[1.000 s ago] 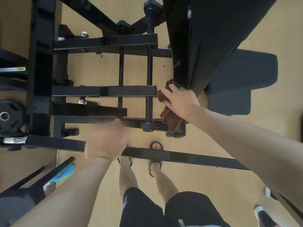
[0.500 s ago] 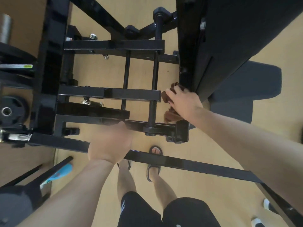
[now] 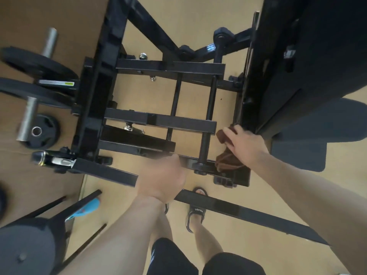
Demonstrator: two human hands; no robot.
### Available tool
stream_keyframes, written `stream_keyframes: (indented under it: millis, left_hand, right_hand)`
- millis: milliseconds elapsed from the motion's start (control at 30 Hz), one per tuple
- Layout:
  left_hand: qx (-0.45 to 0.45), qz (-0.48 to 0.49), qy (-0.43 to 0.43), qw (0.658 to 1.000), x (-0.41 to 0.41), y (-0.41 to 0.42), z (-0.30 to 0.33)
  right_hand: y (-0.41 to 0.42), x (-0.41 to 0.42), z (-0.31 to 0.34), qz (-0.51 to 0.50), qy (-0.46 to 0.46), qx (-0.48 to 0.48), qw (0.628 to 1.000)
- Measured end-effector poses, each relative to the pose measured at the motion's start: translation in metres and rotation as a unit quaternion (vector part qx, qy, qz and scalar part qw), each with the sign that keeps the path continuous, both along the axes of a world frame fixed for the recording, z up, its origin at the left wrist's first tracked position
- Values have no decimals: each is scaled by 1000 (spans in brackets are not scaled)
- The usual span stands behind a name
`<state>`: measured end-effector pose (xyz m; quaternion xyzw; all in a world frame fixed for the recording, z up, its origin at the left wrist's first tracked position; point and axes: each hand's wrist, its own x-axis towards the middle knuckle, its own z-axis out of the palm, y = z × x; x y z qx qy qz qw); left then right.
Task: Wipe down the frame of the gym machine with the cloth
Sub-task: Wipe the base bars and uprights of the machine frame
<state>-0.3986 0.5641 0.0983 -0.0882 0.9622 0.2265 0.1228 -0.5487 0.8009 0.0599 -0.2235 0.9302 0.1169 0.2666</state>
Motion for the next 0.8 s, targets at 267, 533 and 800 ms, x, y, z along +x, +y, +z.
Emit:
stream_keyframes:
  millis: [267,533,800]
  left_hand:
    - [32,71,110,991,-13,-52,27]
    - [-130,267,-37,954,-6,-204,22]
    - [-122,292,-68,946,-12,-204,12]
  right_hand:
    - [-101,32,16,-301,-123,-275,905]
    - [-281,12,44,-488,-209,-467,707]
    - [-400,57,25,-448,-136,-485,739]
